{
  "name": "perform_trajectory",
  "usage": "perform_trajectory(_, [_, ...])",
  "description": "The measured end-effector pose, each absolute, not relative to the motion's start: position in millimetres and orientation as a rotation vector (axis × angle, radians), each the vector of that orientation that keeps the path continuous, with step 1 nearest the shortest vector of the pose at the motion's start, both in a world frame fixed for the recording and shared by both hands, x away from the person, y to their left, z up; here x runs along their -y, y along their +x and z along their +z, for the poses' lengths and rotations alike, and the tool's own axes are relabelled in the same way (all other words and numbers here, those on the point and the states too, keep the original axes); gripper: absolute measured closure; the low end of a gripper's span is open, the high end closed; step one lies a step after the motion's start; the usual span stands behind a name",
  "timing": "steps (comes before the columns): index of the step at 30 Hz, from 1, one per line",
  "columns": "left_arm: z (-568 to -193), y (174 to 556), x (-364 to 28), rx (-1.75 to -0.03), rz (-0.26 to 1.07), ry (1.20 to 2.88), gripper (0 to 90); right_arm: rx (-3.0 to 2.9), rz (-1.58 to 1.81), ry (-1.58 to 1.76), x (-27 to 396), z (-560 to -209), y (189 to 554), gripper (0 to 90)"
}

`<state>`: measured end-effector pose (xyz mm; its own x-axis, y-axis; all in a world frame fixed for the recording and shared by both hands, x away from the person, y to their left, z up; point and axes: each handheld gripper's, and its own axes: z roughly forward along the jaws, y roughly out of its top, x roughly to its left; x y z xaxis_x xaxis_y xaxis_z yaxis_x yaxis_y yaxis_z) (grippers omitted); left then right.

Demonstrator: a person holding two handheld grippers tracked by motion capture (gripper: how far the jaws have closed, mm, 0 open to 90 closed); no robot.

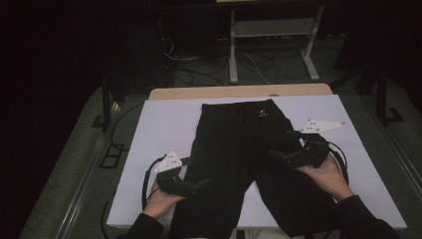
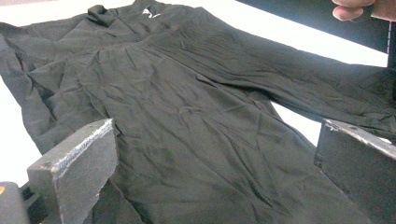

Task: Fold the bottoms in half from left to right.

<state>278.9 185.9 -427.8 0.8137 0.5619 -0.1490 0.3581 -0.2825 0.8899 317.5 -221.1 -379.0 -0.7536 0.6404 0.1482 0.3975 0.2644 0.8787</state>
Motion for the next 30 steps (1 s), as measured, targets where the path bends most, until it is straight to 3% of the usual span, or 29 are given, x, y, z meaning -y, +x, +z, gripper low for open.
perform_trajectory(30, [-428.1,278.6,-185.8,-0.693,0.224,1.902,0.0,-2.359,1.463,0.934,176.9,-372.5,357.7,0.0])
